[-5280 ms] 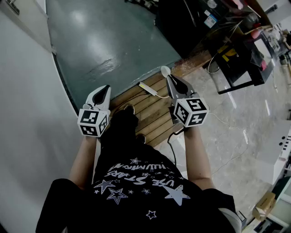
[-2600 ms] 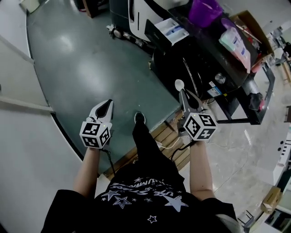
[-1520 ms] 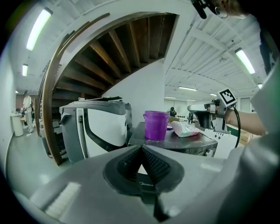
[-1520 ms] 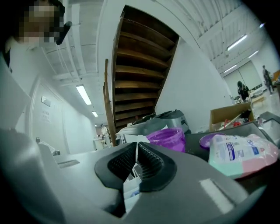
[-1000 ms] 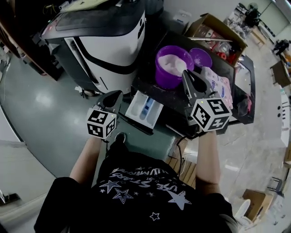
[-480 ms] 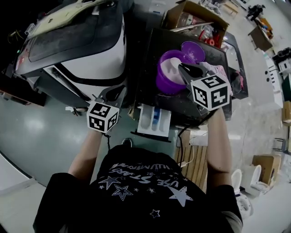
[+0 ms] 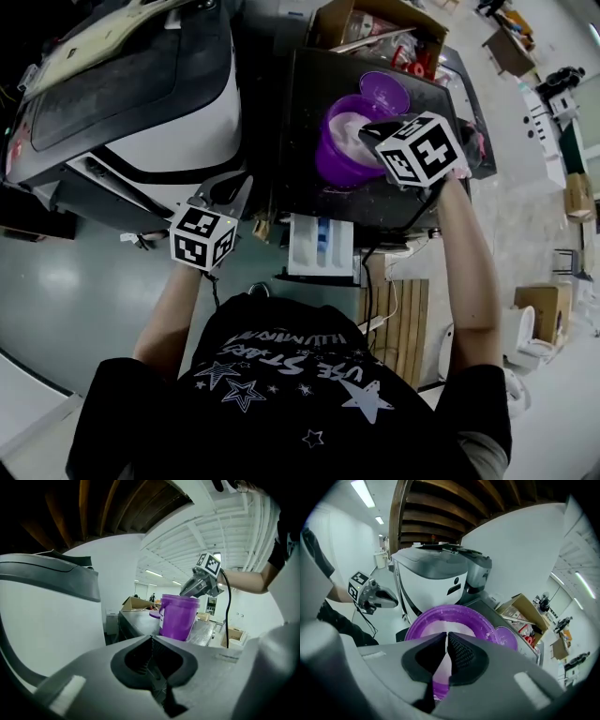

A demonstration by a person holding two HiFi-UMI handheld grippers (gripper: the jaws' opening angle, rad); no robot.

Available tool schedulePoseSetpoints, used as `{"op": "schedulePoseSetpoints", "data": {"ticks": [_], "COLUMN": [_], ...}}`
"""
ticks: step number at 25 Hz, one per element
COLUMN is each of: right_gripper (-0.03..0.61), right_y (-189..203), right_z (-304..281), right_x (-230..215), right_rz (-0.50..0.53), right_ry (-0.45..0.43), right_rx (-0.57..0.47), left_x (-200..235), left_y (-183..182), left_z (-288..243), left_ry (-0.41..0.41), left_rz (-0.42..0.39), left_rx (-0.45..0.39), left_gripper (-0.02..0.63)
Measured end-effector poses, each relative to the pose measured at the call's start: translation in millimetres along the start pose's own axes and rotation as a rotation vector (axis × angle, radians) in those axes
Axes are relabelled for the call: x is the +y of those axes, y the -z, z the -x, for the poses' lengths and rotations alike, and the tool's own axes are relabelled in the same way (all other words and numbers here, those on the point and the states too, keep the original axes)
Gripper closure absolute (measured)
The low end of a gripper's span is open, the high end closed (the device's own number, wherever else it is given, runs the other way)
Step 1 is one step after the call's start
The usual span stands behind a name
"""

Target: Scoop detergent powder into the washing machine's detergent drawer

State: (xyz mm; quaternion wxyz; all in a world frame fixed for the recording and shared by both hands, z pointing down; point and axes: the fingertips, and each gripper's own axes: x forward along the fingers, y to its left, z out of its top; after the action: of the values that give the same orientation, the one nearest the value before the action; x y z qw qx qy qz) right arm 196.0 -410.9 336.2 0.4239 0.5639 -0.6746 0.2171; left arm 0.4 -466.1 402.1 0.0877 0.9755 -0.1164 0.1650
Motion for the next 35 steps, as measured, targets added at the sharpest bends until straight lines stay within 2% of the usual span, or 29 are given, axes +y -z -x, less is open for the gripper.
{"op": "schedulePoseSetpoints", "data": {"ticks": [4, 9, 19, 35], "right_gripper": [0.541, 0.542, 0.542, 0.540], "right_y": [2.2, 9.1, 7.1, -4.4], "right_z": [-8.4, -15.9, -22.9, -25.8], "right_x": [0.3, 1.7, 16.7, 24.0], "right_rz": [0.054, 0.028, -0.108, -0.298], "right_ry": [0.029, 0.006, -0.155, -0.319], "right_rx": [0.090, 0.160, 0.187, 0.150], "left_x": [1.0, -4.1, -9.2, -12.5], "left_y": [6.0, 10.8, 17.6, 26.2], "left_z": [-2.0, -3.1, 4.4, 10.5], "left_ry": [0.026, 0.069, 0.101, 0.114], "left_rz": [0.001, -0.014, -0.020, -0.013], "left_rx": [0.004, 0.013, 0.008, 0.017], "left_gripper": [0.614, 0.614, 0.614, 0.614]}}
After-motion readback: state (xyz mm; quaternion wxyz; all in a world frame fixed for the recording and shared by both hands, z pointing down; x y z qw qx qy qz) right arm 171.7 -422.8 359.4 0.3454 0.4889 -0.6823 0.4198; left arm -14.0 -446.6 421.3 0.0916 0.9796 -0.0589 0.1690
